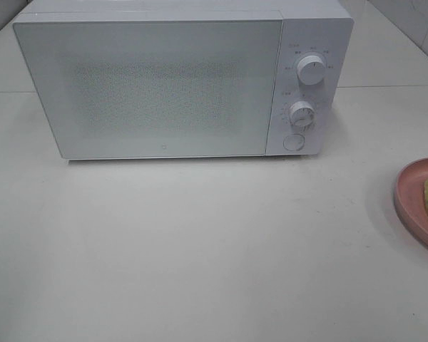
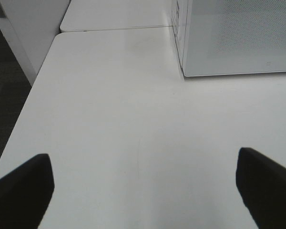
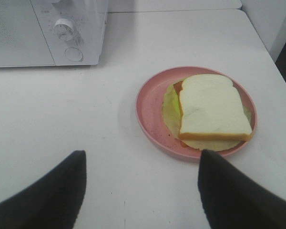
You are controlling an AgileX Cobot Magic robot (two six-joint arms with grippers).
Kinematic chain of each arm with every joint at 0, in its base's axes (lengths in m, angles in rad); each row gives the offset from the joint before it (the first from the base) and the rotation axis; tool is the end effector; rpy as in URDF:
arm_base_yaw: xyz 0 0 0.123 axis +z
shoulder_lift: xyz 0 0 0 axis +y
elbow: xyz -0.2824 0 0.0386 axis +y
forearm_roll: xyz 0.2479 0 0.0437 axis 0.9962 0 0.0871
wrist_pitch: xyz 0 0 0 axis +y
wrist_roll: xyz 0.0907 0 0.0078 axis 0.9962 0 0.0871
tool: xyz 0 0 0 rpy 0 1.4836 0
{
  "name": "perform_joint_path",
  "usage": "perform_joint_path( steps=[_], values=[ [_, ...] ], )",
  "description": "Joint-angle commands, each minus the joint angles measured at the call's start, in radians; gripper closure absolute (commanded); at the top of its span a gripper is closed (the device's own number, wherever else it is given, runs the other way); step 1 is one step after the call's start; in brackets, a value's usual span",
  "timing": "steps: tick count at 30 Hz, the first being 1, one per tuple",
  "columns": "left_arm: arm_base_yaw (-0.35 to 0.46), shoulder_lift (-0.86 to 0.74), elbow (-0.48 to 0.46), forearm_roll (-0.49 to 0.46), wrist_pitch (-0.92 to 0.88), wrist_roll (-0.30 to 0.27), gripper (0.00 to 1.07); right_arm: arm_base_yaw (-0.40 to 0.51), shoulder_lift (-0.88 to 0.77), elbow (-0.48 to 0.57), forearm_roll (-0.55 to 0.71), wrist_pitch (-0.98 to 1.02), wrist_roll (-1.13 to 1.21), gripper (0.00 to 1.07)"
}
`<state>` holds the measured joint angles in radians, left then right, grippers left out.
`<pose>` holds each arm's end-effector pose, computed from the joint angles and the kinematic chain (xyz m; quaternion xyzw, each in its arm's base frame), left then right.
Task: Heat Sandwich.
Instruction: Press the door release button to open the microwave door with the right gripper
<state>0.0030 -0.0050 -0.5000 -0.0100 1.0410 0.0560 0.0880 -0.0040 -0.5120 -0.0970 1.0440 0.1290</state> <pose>-0.0048 -0.0008 0.2788 0.0226 0.8464 0.0107 0.5319 -0.0057 -0.0082 0.2821 0.0191 0.8434 0.0098 0.5369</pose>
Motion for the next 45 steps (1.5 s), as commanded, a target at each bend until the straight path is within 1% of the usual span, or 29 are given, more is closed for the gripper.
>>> perform_joint_path(
  steps=[1,13,14,17,20,23,28,29,32,36,41,45],
  values=[
    [0.000,-0.028,0.001,0.004,-0.002,-0.007,0.09,-0.005,-0.026,0.000,0.001,-0.006,-0.003,0.41],
    [0.000,-0.028,0.001,0.004,-0.002,-0.007,0.09,-0.005,-0.026,0.000,0.001,-0.006,-0.003,0.41],
    [0.000,-0.028,0.001,0.004,-0.002,-0.007,0.09,-0.005,-0.026,-0.003,0.002,-0.008,-0.003,0.40],
    [0.000,-0.028,0.001,0.004,-0.002,-0.007,0.09,-0.005,-0.026,-0.030,0.005,-0.051,0.001,0.32],
    [0.000,-0.028,0.001,0.004,-0.002,-0.007,0.09,-0.005,-0.016,-0.040,0.004,-0.086,0.001,0.29],
    [0.000,-0.028,0.001,0.004,-0.002,-0.007,0.09,-0.005,0.009,-0.042,0.003,-0.103,0.001,0.29],
    [0.000,-0.028,0.001,0.004,-0.002,-0.007,0.09,-0.005,0.101,-0.042,0.003,-0.130,0.001,0.31],
    [0.000,-0.028,0.001,0.004,-0.002,-0.007,0.09,-0.005,0.143,-0.042,0.003,-0.153,0.001,0.31],
    [0.000,-0.028,0.001,0.004,-0.002,-0.007,0.09,-0.005,0.180,-0.042,0.003,-0.181,0.001,0.31],
    [0.000,-0.028,0.001,0.004,-0.002,-0.007,0.09,-0.005,0.280,-0.042,0.006,-0.265,0.001,0.31],
    [0.000,-0.028,0.001,0.004,-0.002,-0.007,0.09,-0.005,0.353,-0.041,0.006,-0.333,0.001,0.31],
    [0.000,-0.028,0.001,0.004,-0.002,-0.007,0.09,-0.005,0.472,-0.041,0.007,-0.431,0.001,0.31]
  ],
)
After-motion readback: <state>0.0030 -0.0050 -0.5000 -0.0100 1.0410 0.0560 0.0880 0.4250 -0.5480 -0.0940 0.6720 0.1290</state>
